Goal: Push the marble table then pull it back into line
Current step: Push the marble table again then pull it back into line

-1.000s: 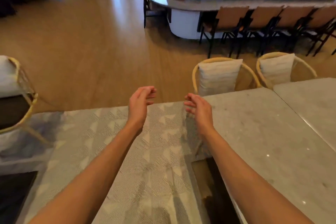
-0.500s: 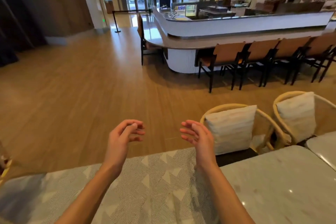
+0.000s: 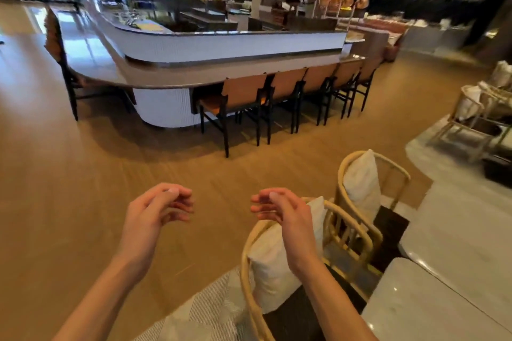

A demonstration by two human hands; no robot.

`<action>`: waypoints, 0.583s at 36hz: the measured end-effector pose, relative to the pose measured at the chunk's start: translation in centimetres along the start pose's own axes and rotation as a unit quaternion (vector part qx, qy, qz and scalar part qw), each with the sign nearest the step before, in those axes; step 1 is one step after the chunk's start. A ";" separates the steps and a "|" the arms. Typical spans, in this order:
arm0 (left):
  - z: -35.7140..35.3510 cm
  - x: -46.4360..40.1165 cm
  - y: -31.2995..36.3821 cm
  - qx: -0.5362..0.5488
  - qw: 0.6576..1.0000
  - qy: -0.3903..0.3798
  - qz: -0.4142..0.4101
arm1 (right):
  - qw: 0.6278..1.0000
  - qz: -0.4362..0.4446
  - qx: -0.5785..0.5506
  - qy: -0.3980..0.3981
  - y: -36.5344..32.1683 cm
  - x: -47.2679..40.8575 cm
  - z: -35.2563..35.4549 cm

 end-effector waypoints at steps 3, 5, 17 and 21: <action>-1.9 -7.9 -1.0 -0.011 0.998 -0.068 -0.004 | 0.999 0.005 0.011 0.049 0.4 -5.7 -2.6; -3.1 -13.7 -1.5 -0.002 0.995 -0.099 -0.007 | 0.996 0.009 0.005 0.089 0.1 -9.7 -4.0; -20.5 -35.7 -3.8 0.041 0.968 -0.244 0.050 | 0.961 0.051 -0.034 0.269 -2.0 -28.8 -3.1; -27.3 -41.9 -7.7 0.035 0.955 -0.286 0.073 | 0.943 0.077 -0.102 0.308 -0.1 -37.5 -0.7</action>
Point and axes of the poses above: each hand's wrist, its own x-axis away from the middle knuckle, its own z-axis out of the back of the hand, y = z × x, the point moved 7 cm from there along -x, towards the middle knuckle, and after that the axes turned 7 degrees about y, right-handed, at the moved point
